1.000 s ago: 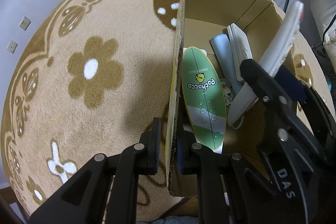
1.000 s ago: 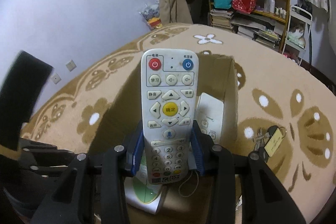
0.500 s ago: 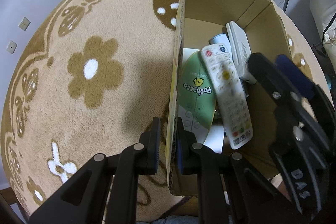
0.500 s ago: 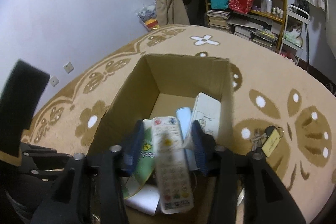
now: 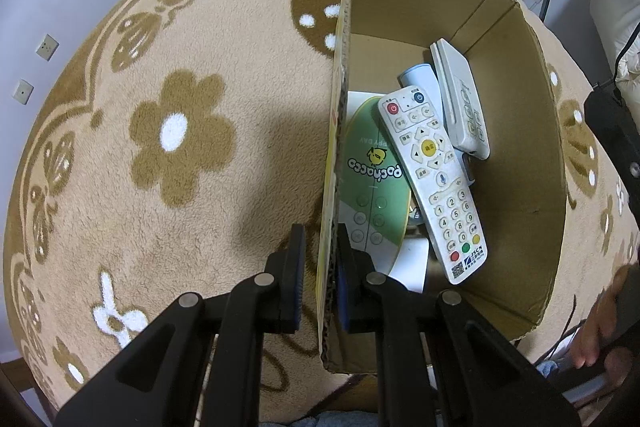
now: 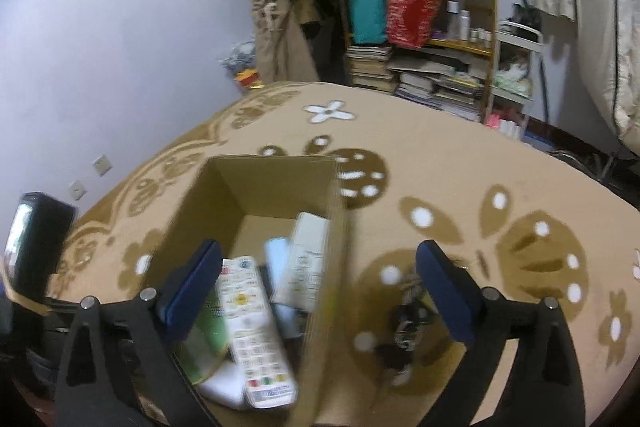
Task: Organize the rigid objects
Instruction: 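Move the right gripper back to the key ring on the carpet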
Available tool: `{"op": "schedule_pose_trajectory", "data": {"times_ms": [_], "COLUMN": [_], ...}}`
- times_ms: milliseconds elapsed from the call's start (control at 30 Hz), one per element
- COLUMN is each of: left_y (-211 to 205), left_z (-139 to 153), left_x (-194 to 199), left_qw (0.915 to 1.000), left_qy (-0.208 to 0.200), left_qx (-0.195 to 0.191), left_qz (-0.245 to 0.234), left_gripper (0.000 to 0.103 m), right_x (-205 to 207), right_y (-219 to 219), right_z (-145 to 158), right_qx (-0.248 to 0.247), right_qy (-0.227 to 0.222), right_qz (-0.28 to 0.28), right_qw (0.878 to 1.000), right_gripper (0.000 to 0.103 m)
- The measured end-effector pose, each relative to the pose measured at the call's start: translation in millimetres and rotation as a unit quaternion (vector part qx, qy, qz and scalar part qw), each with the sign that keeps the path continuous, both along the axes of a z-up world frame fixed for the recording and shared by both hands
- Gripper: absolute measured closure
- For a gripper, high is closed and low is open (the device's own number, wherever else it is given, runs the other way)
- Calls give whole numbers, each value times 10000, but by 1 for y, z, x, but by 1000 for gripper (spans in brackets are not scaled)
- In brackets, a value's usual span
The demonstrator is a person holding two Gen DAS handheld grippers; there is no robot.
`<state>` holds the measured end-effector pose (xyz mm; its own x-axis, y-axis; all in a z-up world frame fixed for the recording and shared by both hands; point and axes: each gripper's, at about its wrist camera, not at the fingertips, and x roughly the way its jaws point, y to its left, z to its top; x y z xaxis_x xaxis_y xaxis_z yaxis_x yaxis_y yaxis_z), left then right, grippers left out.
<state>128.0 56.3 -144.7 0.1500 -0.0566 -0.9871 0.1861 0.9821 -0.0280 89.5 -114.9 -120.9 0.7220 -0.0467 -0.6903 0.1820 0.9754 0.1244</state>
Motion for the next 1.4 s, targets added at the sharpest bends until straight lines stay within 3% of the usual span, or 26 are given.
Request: {"op": "schedule_pose_trajectory", "data": {"times_ms": [433, 633, 1067, 1200, 1400], "left_y": [-1, -2, 0, 0, -1], "left_z": [1, 0, 0, 0, -1], "left_x": [-1, 0, 1, 0, 0], "left_qw": [10000, 10000, 10000, 10000, 9999], "left_qy": [-9, -4, 2, -9, -14], "left_qx": [24, 61, 62, 75, 109], "left_qz": [-7, -39, -38, -55, -66], "left_gripper": [89, 89, 89, 89, 89], "right_x": [10, 13, 23, 26, 24], "right_y": [-50, -66, -105, -121, -115], "right_z": [-32, -59, -109, -119, -120], "right_qx": [102, -71, 563, 855, 630], "right_qy": [267, 729, 1310, 1473, 1511], "right_qz": [-720, -1012, -1334, -1390, -1318], "right_qw": [9970, 9922, 9807, 9755, 9777], "right_gripper": [1, 1, 1, 16, 23]}}
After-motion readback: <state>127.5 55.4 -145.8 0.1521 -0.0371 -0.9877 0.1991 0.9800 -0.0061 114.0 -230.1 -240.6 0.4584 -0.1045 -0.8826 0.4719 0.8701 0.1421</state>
